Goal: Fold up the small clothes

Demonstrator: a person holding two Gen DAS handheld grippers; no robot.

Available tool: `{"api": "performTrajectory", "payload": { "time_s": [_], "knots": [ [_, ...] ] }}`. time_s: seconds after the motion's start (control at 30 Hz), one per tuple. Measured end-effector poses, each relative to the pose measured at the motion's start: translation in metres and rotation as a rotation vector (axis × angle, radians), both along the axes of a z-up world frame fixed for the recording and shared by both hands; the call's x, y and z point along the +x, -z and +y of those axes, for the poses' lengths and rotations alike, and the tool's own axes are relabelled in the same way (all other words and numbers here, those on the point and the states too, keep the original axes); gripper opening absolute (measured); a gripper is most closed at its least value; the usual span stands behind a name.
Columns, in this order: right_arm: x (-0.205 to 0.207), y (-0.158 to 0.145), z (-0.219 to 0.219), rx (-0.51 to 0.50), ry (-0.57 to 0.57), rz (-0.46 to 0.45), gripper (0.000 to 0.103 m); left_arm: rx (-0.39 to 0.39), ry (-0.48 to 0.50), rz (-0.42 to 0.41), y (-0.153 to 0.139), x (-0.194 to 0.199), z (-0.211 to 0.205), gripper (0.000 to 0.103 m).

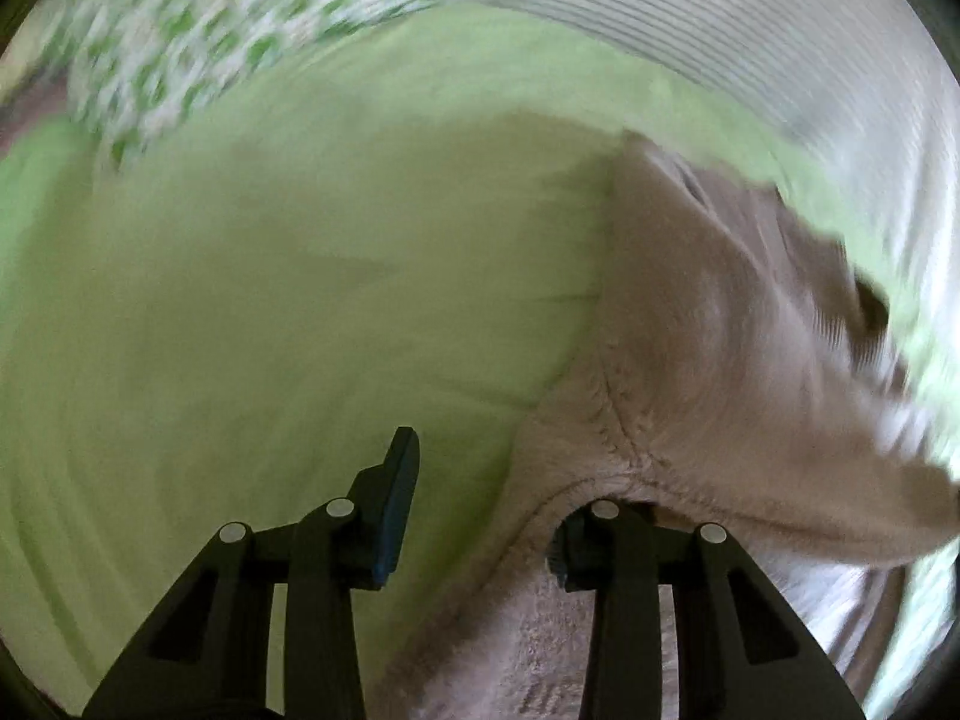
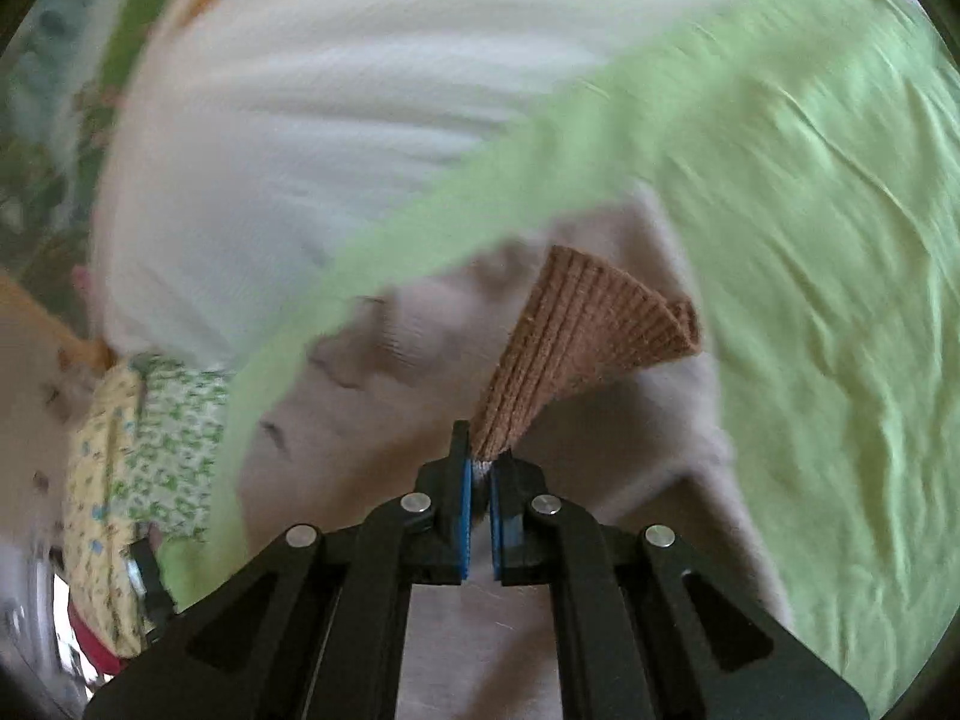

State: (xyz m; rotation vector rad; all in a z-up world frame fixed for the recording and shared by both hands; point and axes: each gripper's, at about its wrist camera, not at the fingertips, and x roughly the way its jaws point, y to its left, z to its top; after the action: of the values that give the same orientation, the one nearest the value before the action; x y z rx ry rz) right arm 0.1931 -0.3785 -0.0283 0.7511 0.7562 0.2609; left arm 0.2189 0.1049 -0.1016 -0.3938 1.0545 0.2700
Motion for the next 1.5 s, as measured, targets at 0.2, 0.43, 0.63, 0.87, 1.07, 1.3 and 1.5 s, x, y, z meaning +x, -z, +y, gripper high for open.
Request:
{"api": "performTrajectory", "payload": {
  "time_s": [0.2, 0.43, 0.63, 0.87, 1.07, 1.3, 1.5],
  "knots": [
    [-0.001, -0.002, 0.018, -0.046, -0.079, -0.047, 0.006, -0.224, -0.127, -0.026, 0.016, -0.012, 0.033, 0.038],
    [-0.019, 0.046, 0.002, -0.091, -0.060, 0.125, 0.013, -0.192, -0.111, -0.021, 0.017, -0.013, 0.031, 0.040],
    [-0.034, 0.045, -0.025, -0.109, 0.021, 0.193, 0.034, -0.147, -0.061, 0.008, 0.010, -0.017, 0.028, 0.041],
    [-0.034, 0.010, -0.036, -0.174, 0.033, 0.126, 0.036, -0.176, -0.011, 0.016, 0.000, -0.049, 0.025, 0.045],
    [0.003, -0.029, -0.007, -0.210, -0.085, 0.024, 0.036, -0.249, 0.039, -0.005, -0.020, -0.048, 0.004, 0.054],
    [0.065, -0.053, 0.107, -0.118, -0.465, -0.015, 0.036, -0.374, 0.062, 0.025, -0.015, -0.043, -0.027, 0.060],
    [0.111, -0.053, 0.205, -0.115, -0.684, -0.010, 0.036, -0.437, 0.057, -0.053, -0.046, -0.060, -0.022, 0.060]
  ]
}}
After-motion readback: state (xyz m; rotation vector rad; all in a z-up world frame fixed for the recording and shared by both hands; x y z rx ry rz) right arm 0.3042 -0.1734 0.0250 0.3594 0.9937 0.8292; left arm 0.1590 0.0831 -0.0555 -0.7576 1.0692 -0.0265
